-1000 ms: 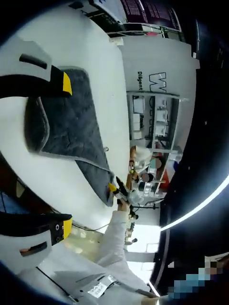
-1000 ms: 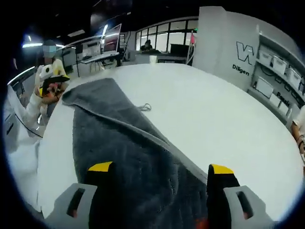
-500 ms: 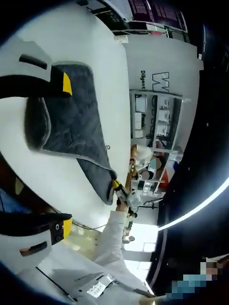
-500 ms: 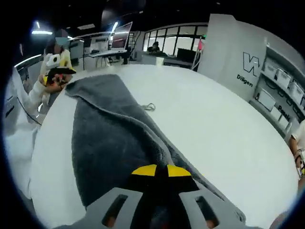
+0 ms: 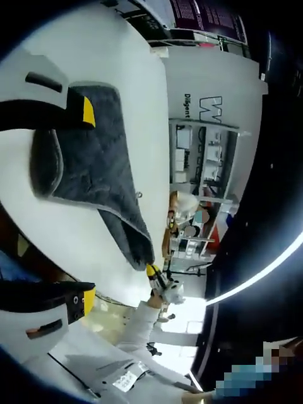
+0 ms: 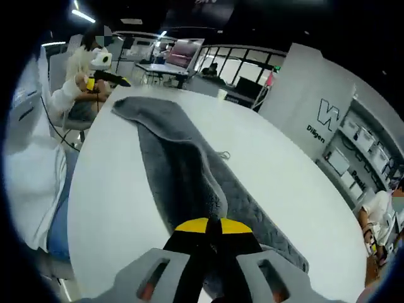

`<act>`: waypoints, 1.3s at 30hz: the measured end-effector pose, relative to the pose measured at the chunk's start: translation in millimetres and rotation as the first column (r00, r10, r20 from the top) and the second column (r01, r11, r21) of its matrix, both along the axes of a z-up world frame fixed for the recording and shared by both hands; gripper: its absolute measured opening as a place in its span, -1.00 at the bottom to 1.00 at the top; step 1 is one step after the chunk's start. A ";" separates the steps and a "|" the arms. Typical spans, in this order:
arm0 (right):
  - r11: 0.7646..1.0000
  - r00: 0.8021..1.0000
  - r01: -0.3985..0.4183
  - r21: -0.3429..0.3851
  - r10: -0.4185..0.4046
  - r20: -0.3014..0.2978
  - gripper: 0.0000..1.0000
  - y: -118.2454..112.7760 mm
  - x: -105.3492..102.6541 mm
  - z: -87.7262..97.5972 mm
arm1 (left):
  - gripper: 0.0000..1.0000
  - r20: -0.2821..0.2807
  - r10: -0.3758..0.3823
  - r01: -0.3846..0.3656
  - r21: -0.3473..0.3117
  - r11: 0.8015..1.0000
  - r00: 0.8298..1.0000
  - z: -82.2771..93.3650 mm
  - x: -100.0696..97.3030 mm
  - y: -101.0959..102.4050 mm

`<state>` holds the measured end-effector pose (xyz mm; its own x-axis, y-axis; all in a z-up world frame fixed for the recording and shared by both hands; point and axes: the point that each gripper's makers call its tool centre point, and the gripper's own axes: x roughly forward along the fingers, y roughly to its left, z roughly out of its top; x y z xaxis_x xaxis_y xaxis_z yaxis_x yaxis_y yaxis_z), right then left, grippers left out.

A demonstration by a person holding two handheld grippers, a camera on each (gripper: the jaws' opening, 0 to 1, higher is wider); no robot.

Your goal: Open the folded towel by lifting each exposed corner and separating the folded layers until the towel lies flat within the target outline without major curled edges

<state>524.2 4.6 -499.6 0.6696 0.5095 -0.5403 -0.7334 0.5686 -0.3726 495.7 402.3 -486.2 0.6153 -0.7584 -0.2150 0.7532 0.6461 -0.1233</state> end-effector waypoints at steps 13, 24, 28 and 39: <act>0.998 0.995 0.068 -0.015 -0.069 -0.079 -1.00 6.7 -68.9 -47.5 | 0.95 -0.003 -0.049 0.049 -0.011 0.999 0.999 0.7 -0.4 -18.6; 0.992 0.983 0.114 0.049 -0.106 -0.149 -0.26 -4.4 -77.4 -47.2 | 0.95 -0.005 -0.040 0.040 -0.008 0.999 0.999 0.8 -4.2 -16.8; 0.973 0.975 0.218 0.069 -0.214 -0.064 0.05 -30.2 -75.8 -13.4 | 0.95 -0.003 -0.034 0.034 -0.010 0.999 0.999 2.2 -2.8 -13.3; 0.897 0.919 0.387 0.213 -0.394 -0.013 0.75 -61.2 -69.2 41.3 | 0.97 0.000 -0.068 0.068 -0.012 0.998 0.998 2.5 -3.8 -27.2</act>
<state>454.9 -56.6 -458.3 0.8517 0.3024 -0.4280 -0.4272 0.8737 -0.2328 492.0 375.1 -483.7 0.5624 -0.8009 -0.2054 0.7952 0.5920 -0.1309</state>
